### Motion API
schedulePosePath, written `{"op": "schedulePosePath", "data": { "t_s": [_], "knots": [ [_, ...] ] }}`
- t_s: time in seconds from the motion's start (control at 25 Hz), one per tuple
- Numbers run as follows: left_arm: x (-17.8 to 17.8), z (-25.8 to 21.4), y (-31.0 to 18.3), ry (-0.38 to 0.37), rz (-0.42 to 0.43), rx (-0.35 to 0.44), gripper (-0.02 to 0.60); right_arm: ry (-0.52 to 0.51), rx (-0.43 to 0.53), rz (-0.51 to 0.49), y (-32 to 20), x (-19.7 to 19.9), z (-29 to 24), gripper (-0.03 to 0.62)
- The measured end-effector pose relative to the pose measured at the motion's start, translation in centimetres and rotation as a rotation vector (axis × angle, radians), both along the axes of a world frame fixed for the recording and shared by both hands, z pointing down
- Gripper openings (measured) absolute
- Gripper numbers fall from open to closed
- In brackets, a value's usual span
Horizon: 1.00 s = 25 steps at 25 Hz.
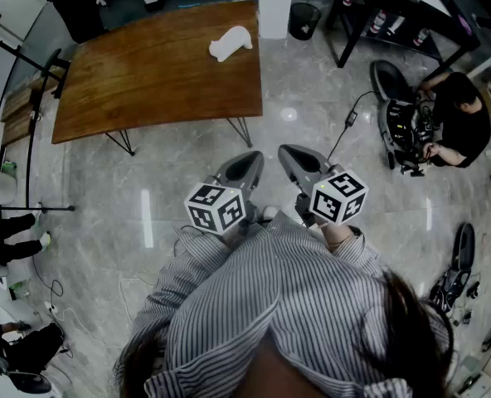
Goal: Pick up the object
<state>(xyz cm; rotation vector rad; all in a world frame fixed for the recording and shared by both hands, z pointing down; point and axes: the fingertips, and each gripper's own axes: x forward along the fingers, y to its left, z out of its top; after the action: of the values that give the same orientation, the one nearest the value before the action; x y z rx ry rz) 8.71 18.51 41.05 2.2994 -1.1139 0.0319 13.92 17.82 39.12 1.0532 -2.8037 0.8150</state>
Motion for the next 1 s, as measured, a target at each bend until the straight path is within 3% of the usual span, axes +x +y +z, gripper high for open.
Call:
{"op": "schedulePosePath", "data": {
  "t_s": [0.68,1.0],
  "knots": [
    [-0.5,1.1,-1.3,0.064,-0.073,-0.034,0.005,-0.013,-0.034,-0.004,-0.3,1.7,1.2,0.002],
    [0.4,2.2,-1.2,0.168,-0.105,-0.040,0.005,-0.115,-0.111,0.019,-1.4,3.7,2.6,0.002]
  ]
}}
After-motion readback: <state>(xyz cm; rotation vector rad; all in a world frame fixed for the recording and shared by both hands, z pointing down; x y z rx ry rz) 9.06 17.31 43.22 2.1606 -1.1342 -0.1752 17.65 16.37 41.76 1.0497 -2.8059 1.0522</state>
